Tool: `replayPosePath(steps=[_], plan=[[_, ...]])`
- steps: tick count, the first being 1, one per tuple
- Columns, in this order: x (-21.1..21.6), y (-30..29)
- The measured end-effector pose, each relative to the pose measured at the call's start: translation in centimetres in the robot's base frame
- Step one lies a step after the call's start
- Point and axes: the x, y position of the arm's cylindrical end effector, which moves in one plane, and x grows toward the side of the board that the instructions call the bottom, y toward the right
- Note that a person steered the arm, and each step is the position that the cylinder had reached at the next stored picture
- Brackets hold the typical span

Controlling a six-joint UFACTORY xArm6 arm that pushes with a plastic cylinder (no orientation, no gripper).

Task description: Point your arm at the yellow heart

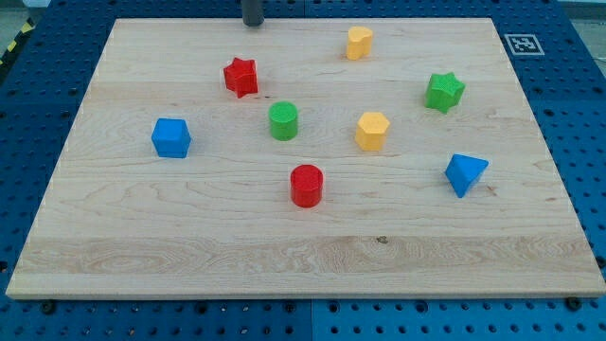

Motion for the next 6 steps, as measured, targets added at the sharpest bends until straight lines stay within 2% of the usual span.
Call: replayPosePath(steps=[2, 3, 4, 6], plan=[[0.1, 0.9], [3.0, 6.5], [9.1, 9.7], [10.5, 9.8]])
